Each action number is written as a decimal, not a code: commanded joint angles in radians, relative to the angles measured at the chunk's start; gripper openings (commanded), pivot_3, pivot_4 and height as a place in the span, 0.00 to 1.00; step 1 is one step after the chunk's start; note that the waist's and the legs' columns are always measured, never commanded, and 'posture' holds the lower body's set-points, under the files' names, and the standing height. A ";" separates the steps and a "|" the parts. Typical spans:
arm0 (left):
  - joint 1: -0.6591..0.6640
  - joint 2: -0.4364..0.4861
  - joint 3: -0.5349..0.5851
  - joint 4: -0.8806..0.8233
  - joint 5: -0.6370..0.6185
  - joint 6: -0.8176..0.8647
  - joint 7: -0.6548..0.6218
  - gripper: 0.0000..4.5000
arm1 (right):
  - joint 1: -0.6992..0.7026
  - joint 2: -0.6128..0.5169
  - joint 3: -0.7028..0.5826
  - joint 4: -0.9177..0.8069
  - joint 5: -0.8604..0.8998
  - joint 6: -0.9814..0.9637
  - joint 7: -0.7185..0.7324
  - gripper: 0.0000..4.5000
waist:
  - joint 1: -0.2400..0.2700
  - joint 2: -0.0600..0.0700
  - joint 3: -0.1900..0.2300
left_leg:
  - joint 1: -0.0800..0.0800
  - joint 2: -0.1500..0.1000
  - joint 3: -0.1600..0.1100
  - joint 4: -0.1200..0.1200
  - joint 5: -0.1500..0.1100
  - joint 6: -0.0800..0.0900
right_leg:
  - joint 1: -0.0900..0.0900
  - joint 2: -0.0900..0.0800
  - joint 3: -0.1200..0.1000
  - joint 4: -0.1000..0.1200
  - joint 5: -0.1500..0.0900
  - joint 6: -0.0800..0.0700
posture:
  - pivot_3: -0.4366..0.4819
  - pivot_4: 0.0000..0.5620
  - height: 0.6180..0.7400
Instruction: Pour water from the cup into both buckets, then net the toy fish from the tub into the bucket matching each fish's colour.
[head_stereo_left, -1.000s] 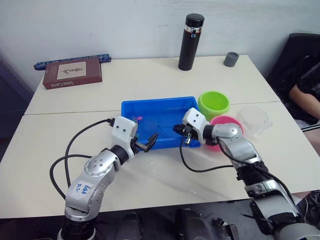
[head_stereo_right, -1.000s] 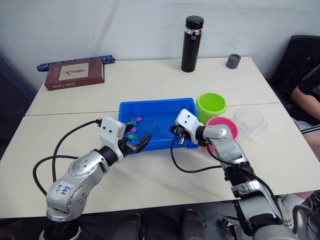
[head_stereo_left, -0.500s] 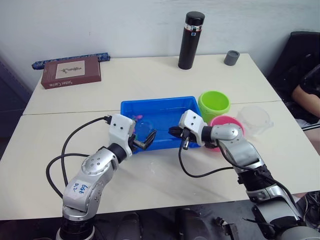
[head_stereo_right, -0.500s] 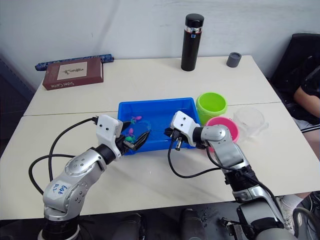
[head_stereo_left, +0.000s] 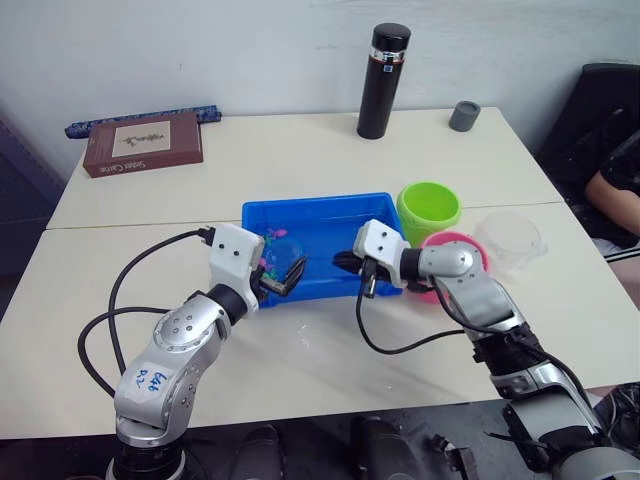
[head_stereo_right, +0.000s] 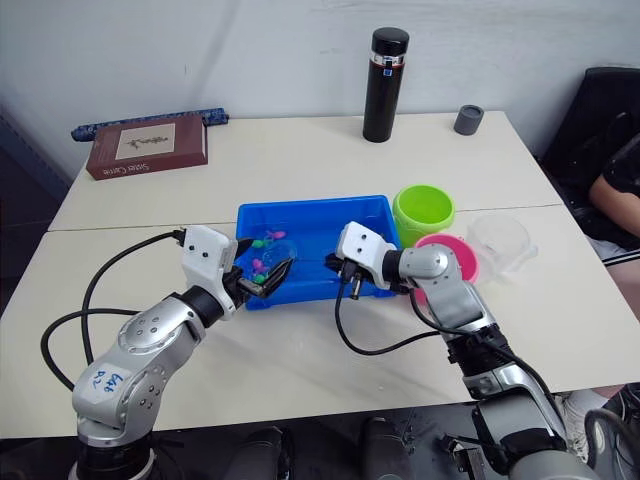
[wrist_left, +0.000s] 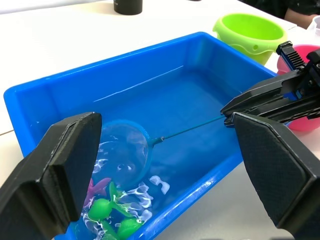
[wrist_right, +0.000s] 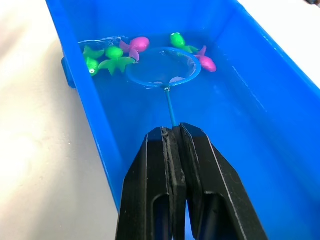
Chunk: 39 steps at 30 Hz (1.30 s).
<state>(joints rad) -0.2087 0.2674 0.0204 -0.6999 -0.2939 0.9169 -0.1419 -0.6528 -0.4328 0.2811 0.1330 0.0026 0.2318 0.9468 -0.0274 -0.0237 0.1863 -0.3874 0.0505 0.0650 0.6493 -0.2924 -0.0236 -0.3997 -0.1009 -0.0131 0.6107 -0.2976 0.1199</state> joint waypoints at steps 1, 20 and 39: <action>-0.010 -0.001 0.008 -0.047 -0.002 -0.006 0.006 1.00 | -0.020 -0.003 0.004 -0.001 -0.006 -0.040 0.005 0.00 | 0.000 0.000 0.000 | 0.000 0.000 0.000 0.000 0.000 0.000 | 0.000 0.000 0.000 0.000 0.000 0.000 | 0.48 0.27 1.00; -0.014 -0.003 -0.005 -0.029 -0.001 -0.016 -0.001 1.00 | -0.031 0.030 0.009 0.110 -0.045 -0.126 -0.021 0.00 | -0.001 0.000 0.000 | 0.000 0.000 0.000 0.001 0.001 -0.001 | 0.000 0.000 0.000 0.001 0.000 0.000 | 0.48 0.27 1.00; -0.015 -0.005 -0.019 -0.012 -0.001 -0.027 -0.012 1.00 | -0.006 0.001 -0.080 -0.040 0.044 0.070 -0.024 0.00 | 0.000 0.000 0.000 | 0.000 0.000 0.000 0.000 0.000 -0.001 | 0.000 0.000 0.000 0.001 0.000 0.000 | 0.48 0.27 1.00</action>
<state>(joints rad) -0.2162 0.2623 0.0049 -0.6948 -0.2935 0.9136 -0.1472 -0.6709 -0.4224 0.2255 0.1439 0.0227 0.2926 0.9225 -0.0274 -0.0237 0.1863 -0.3873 0.0506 0.0649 0.6493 -0.2920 -0.0244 -0.3997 -0.1009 -0.0131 0.6113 -0.2976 0.1200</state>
